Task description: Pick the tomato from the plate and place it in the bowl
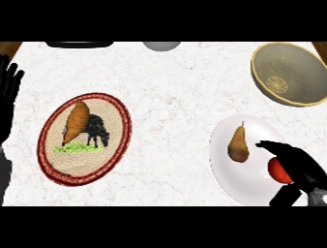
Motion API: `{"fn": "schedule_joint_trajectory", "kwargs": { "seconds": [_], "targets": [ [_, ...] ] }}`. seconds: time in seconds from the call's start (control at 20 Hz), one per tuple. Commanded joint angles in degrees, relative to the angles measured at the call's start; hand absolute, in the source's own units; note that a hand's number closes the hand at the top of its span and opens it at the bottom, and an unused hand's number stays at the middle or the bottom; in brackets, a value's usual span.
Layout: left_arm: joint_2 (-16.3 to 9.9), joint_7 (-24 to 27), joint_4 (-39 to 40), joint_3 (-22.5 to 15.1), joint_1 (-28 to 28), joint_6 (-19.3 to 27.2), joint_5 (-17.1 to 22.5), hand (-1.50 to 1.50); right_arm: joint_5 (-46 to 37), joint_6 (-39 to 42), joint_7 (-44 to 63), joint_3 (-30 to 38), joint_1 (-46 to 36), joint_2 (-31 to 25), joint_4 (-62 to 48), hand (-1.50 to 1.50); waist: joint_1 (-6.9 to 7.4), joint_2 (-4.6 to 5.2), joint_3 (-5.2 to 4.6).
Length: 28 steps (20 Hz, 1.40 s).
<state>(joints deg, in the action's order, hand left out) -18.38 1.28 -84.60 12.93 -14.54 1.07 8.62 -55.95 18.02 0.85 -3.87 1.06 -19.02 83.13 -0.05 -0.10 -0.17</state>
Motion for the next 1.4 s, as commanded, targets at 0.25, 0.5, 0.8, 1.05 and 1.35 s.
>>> {"fn": "schedule_joint_trajectory", "kwargs": {
  "seconds": [0.25, 0.5, 0.8, 1.05, 1.35],
  "targets": [
    [0.7, 1.8, 0.1, 1.3, 1.5, -1.8, 0.3, 0.00, -1.4, -5.5, -7.4, 2.6, -0.2, -1.4, -0.8, 1.50, -0.03, 0.08, 0.17],
    [2.7, -0.6, -1.3, -1.0, 0.7, 0.6, -2.2, 0.00, -3.3, -7.7, -5.7, 1.2, -0.3, 2.1, 0.6, 1.50, -0.05, 0.07, 0.17],
    [2.2, 0.3, -1.7, -1.7, -2.0, -1.4, -0.6, 0.00, 1.3, -0.7, -26.1, 10.8, -14.1, -22.6, -13.6, 1.50, 6.13, 3.11, 0.87],
    [2.5, -0.2, -1.5, -2.1, -3.5, -2.1, 0.3, 0.00, 3.7, -1.0, -35.2, 14.5, -18.6, -29.4, -19.3, 1.50, 7.04, 3.90, 1.22],
    [2.8, -0.2, -1.6, -2.7, -4.2, -1.6, -0.4, 0.00, 8.1, -2.6, -45.1, 20.3, -23.8, -35.2, -26.7, 1.50, 7.24, 3.70, 1.46]
  ]
}}
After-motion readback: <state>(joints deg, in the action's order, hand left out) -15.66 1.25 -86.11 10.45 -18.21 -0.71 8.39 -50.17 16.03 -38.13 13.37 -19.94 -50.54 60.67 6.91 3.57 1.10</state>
